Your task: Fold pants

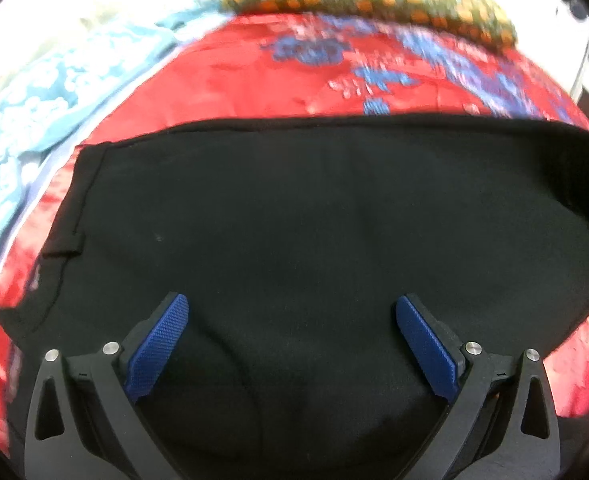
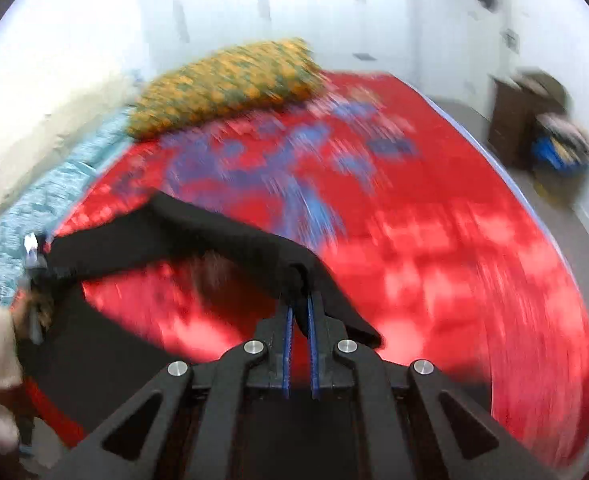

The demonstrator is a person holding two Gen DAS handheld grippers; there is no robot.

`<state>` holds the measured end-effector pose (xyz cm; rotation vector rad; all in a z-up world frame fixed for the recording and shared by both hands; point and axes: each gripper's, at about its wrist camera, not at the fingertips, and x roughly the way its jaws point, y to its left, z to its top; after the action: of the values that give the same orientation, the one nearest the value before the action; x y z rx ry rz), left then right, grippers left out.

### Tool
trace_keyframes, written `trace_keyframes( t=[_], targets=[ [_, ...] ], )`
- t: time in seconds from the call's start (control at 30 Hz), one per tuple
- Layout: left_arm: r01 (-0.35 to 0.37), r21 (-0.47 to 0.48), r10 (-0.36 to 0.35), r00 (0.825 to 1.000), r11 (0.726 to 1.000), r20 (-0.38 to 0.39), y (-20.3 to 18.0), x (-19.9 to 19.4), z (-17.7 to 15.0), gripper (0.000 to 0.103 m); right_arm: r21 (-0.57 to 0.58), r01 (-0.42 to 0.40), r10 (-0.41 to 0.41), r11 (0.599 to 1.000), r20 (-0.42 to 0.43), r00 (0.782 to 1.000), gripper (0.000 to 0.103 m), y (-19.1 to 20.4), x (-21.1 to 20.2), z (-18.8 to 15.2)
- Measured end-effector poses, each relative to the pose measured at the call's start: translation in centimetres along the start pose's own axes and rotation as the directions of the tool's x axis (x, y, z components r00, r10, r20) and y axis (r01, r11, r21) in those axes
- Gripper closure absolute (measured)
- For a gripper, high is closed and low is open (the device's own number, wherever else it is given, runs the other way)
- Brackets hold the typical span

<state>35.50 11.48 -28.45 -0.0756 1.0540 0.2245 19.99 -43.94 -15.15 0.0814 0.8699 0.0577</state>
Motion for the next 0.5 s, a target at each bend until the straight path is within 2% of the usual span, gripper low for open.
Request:
trace_keyframes(
  t=[0.03, 0.07, 0.1, 0.13, 0.2, 0.27, 0.33, 0.37, 0.5],
  targets=[
    [0.004, -0.009, -0.004, 1.0, 1.0, -0.018, 0.2, -0.8, 0.2, 0.001, 0.05, 0.046, -0.043, 0.998, -0.059, 0.997, 0.096, -0.3, -0.2, -3.1],
    [0.013, -0.023, -0.013, 1.0, 1.0, -0.017, 0.5, -1.8, 0.1, 0.001, 0.095, 0.084, -0.075, 0.992, -0.101, 0.992, 0.09, -0.5, -0.3, -5.2],
    [0.033, -0.045, -0.033, 0.999, 0.998, -0.008, 1.0, -3.3, -0.1, 0.001, 0.144, 0.115, -0.097, 0.983, -0.129, 0.987, 0.079, -0.6, -0.6, -6.7],
    [0.063, -0.063, -0.063, 0.998, 0.996, 0.001, 1.4, -4.9, -0.4, 0.001, 0.2, 0.143, -0.113, 0.969, -0.154, 0.982, 0.071, -0.4, -1.4, -8.0],
    [0.122, -0.076, -0.122, 0.993, 0.99, 0.005, 1.9, -7.6, -1.4, 0.001, 0.219, 0.158, -0.136, 0.963, -0.111, 0.984, 0.045, 0.6, -3.6, -8.7],
    [0.17, -0.059, -0.17, 0.985, 0.984, 0.002, 2.0, -10.0, -3.1, 0.001, 0.194, 0.221, -0.218, 0.956, -0.033, 0.975, 0.033, 2.3, -6.5, -8.6],
    [0.197, -0.014, -0.197, 0.98, 0.98, 0.023, 1.9, -12.2, -5.6, 0.001, 0.178, 0.247, -0.256, 0.953, 0.027, 0.966, 0.029, 3.8, -8.5, -8.3],
    [0.188, 0.022, -0.189, 0.981, 0.982, 0.047, 1.6, -13.3, -7.4, 0.001, 0.179, 0.248, -0.261, 0.952, 0.05, 0.964, 0.028, 4.9, -9.2, -8.3],
    [0.128, 0.069, -0.135, 0.986, 0.989, 0.102, 0.9, -14.3, -12.5, 0.001, 0.227, 0.157, -0.181, 0.961, 0.087, 0.98, 0.018, 9.0, -9.9, -10.0]
  ],
)
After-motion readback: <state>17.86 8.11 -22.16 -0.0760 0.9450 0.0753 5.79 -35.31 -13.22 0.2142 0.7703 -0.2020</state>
